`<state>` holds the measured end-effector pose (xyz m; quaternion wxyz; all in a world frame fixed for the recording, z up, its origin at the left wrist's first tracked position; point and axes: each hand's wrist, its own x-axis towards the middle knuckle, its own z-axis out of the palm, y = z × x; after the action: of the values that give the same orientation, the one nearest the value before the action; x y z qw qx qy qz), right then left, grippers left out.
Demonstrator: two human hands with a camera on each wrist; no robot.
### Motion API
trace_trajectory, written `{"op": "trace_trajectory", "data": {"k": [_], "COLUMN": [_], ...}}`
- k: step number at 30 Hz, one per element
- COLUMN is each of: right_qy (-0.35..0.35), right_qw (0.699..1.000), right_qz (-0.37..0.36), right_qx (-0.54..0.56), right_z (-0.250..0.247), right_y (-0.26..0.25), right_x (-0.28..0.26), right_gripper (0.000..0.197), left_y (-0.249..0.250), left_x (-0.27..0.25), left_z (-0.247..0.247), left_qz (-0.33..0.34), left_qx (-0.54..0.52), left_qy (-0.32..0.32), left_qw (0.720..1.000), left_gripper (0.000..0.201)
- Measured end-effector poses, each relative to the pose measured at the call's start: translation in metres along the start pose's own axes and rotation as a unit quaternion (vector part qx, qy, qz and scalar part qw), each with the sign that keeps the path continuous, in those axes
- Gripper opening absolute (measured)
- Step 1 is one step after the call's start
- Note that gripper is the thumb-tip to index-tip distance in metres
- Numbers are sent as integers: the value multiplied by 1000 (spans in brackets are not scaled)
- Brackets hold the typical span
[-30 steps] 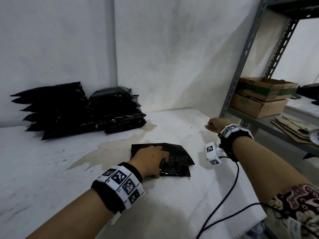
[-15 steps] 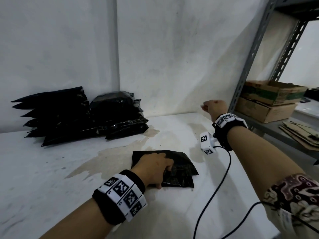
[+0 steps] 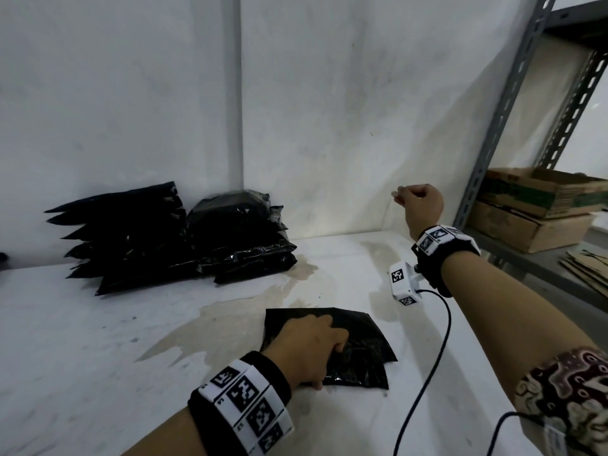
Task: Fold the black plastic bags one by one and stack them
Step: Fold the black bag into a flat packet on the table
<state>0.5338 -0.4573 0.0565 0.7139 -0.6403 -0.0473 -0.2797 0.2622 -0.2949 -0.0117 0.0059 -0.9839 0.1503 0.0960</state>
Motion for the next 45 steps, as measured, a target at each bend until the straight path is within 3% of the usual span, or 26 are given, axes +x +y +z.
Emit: {"op": "trace_trajectory", "data": {"k": [3, 6, 13, 18, 30, 39, 45], "right_qy": [10, -38, -132, -171, -311, -399, -429], "right_qw": [998, 991, 981, 973, 936, 893, 877], "right_qz": [-51, -94, -18, -26, 24, 64, 76], "right_qx": [47, 87, 140, 153, 165, 201, 202], "right_z": [7, 25, 29, 18, 41, 70, 68], "right_y": [-21, -60, -79, -104, -149, -173, -191], "right_x": [-3, 4, -24, -47, -139, -203, -212], "right_gripper": [18, 19, 20, 21, 16, 19, 17], "left_y": [0, -1, -3, -5, -43, -75, -83], "left_x": [2, 2, -10, -31, -143, -183, -178], "left_z": [2, 2, 6, 12, 38, 43, 44], "left_qz": [3, 7, 16, 6, -84, -57, -51], "left_qx": [0, 2, -8, 6, -22, -197, -245], "left_qy": [2, 5, 16, 25, 57, 110, 134], "left_qw": [1000, 1000, 1000, 1000, 995, 973, 959], "left_gripper": [53, 52, 50, 53, 47, 19, 27]}}
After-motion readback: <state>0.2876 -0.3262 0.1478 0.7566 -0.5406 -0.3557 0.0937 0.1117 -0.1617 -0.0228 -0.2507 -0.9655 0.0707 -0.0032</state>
